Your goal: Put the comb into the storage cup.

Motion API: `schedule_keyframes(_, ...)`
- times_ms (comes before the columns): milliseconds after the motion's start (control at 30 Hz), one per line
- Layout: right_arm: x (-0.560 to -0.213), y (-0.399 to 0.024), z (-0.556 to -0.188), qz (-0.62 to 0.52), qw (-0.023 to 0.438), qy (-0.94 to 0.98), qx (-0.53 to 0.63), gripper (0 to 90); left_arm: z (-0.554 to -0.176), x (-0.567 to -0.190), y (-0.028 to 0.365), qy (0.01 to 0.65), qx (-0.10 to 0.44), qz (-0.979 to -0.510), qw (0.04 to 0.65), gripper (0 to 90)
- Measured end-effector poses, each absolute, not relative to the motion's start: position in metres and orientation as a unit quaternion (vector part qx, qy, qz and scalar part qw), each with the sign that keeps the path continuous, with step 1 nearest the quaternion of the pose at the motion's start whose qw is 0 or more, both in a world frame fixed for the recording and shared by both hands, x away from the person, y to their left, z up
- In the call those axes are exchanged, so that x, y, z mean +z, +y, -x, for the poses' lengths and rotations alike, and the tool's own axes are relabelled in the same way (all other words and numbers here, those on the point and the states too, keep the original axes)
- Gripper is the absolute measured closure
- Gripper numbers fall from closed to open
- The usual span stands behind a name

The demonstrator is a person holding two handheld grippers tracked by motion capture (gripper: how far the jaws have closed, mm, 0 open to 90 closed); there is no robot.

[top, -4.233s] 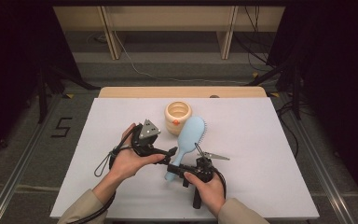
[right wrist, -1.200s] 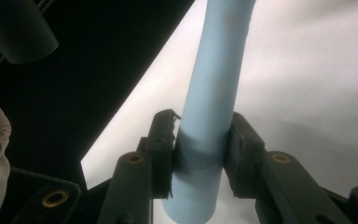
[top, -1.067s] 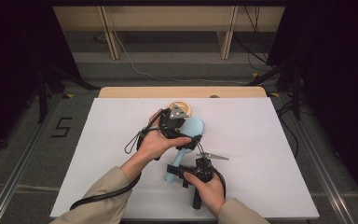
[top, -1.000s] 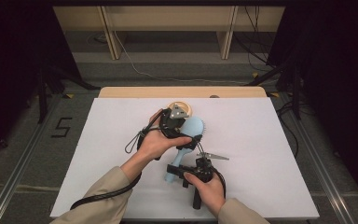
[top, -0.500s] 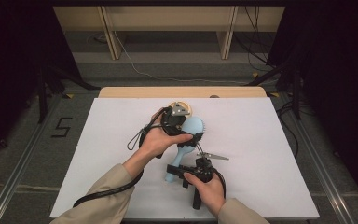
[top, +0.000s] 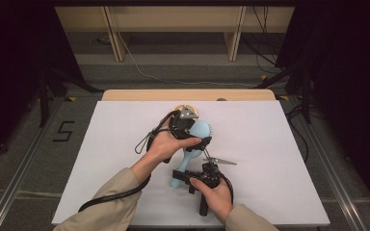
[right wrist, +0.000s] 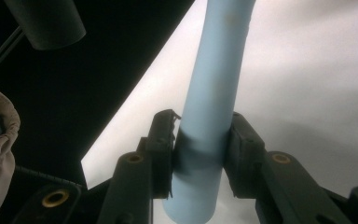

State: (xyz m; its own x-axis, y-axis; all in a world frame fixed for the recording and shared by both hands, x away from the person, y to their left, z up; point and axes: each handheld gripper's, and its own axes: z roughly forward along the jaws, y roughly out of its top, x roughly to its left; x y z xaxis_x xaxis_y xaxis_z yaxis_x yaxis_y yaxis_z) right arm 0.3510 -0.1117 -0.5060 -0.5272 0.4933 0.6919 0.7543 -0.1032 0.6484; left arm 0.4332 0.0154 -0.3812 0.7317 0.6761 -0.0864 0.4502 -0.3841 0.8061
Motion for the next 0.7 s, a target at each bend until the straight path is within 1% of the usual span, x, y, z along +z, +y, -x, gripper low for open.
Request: schedule_keyframes(700, -0.5059, -0.1119, -0.3510, 0.473, 0.113, -0.660, -0.572, 67.0, -0.4335, -0.3874, 0.0103, 0.345, 0.123, -0.826, 0.429, 5.7)
